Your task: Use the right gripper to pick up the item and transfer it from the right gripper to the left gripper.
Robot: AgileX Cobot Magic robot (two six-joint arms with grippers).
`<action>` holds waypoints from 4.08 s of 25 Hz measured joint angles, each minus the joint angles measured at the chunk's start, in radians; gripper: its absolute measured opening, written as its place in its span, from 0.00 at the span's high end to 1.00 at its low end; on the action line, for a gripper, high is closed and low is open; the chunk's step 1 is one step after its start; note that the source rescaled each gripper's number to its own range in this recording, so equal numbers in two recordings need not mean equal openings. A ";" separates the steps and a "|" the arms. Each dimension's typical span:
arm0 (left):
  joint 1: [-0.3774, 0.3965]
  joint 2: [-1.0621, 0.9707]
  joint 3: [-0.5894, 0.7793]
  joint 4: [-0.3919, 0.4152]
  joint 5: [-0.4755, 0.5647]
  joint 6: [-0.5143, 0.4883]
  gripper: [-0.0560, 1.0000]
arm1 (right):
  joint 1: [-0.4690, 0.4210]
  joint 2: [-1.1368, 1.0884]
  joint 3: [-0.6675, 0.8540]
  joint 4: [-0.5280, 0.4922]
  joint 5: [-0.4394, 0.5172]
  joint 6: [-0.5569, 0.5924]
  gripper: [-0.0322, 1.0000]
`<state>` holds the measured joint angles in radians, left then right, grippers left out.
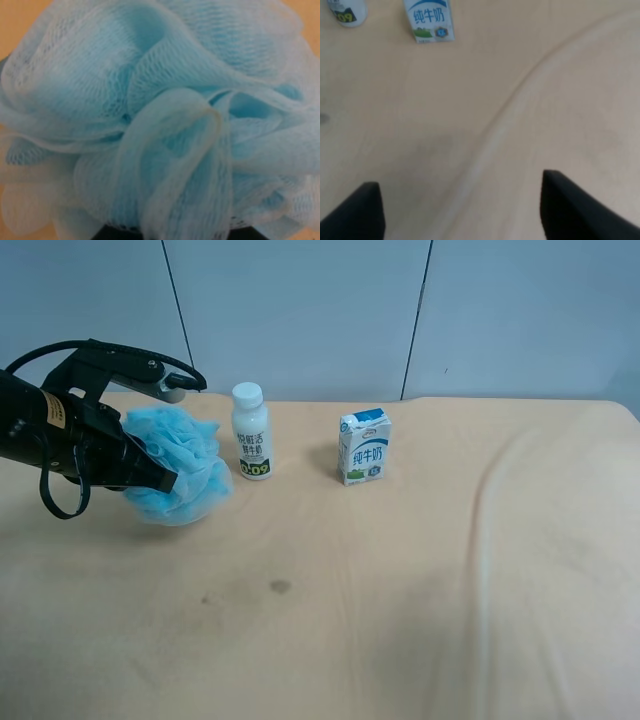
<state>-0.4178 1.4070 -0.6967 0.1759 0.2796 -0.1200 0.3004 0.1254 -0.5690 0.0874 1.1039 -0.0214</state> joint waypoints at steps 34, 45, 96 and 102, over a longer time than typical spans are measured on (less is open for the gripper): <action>0.000 0.000 -0.002 0.000 0.024 0.000 0.22 | 0.000 0.000 0.000 0.001 0.000 0.000 0.31; 0.000 -0.200 -0.055 -0.049 0.317 0.000 0.21 | 0.000 0.000 0.000 0.001 0.000 0.000 0.31; 0.000 -1.412 0.194 -0.165 0.769 0.132 0.22 | 0.000 0.001 0.000 0.001 0.000 0.000 0.31; 0.000 -1.412 0.194 -0.166 0.769 0.132 0.22 | -0.001 -0.079 0.000 0.001 -0.002 0.000 0.31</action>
<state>-0.4178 -0.0053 -0.5029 0.0102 1.0481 0.0125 0.2995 0.0469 -0.5690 0.0881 1.1016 -0.0214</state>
